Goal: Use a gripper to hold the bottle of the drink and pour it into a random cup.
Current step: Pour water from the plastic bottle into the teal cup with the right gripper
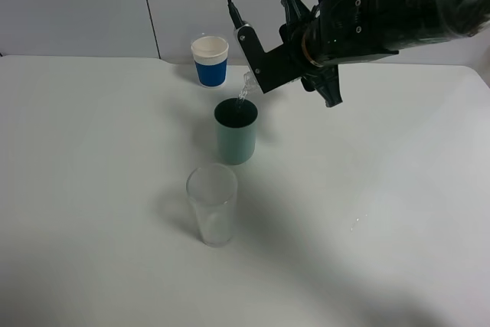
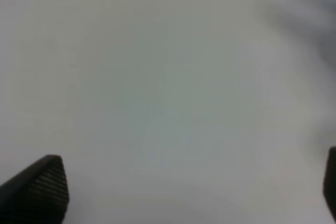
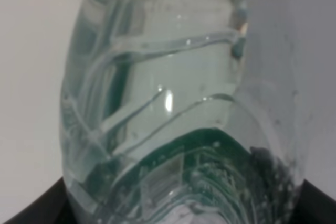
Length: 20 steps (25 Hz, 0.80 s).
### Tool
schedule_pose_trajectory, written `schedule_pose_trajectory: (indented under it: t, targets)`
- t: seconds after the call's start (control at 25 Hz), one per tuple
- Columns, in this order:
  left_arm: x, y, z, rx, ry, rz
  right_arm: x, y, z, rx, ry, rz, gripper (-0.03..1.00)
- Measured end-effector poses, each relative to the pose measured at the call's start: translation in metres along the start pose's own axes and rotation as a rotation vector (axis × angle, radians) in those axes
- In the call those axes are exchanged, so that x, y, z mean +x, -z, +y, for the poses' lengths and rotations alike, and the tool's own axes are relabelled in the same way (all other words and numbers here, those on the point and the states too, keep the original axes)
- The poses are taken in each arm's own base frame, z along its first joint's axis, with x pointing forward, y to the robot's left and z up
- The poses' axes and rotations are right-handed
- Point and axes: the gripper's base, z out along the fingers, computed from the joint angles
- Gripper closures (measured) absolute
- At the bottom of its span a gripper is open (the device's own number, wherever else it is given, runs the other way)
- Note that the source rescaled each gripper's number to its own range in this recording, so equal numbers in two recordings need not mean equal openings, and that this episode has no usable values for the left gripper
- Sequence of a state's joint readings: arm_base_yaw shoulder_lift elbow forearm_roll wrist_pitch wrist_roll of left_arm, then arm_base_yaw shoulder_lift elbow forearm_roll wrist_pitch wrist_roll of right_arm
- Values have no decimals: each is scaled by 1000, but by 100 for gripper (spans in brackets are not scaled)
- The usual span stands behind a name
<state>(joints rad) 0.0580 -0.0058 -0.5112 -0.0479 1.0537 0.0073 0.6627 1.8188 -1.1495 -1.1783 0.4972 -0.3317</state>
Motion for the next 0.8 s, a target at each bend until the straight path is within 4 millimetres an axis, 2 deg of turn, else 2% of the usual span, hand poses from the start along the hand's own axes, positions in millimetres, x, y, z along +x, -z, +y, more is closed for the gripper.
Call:
schedule_pose_trajectory:
  t: [0.8]
  targets:
    - [0,0,0,0,0,0,1,0,-2,20,98,7,97]
